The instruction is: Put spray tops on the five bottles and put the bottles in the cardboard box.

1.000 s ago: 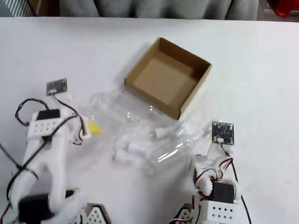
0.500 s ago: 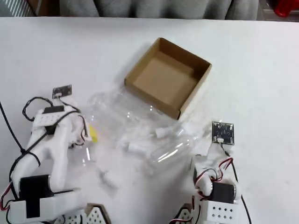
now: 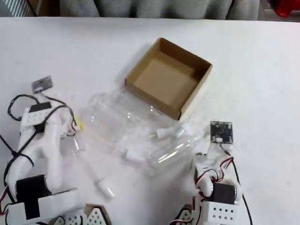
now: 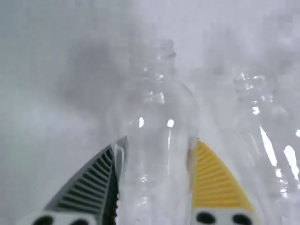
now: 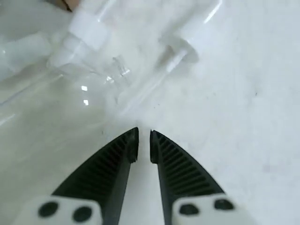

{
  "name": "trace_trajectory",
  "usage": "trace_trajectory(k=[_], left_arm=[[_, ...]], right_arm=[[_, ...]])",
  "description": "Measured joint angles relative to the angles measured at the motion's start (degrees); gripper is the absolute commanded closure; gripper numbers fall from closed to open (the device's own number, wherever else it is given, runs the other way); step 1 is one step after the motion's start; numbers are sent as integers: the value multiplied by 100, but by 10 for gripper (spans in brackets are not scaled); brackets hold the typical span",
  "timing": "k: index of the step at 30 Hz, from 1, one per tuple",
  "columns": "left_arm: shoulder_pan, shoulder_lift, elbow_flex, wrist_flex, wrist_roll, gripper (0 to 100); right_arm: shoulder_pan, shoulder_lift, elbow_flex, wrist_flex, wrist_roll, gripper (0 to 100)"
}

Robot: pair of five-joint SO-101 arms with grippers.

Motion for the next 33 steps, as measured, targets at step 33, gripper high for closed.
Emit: trace_trajectory(k=[33], left_arm=[[-413,88,-9,-563,105,973]], right_arm=[[-3156,1398,-2268,-958,2251,984]])
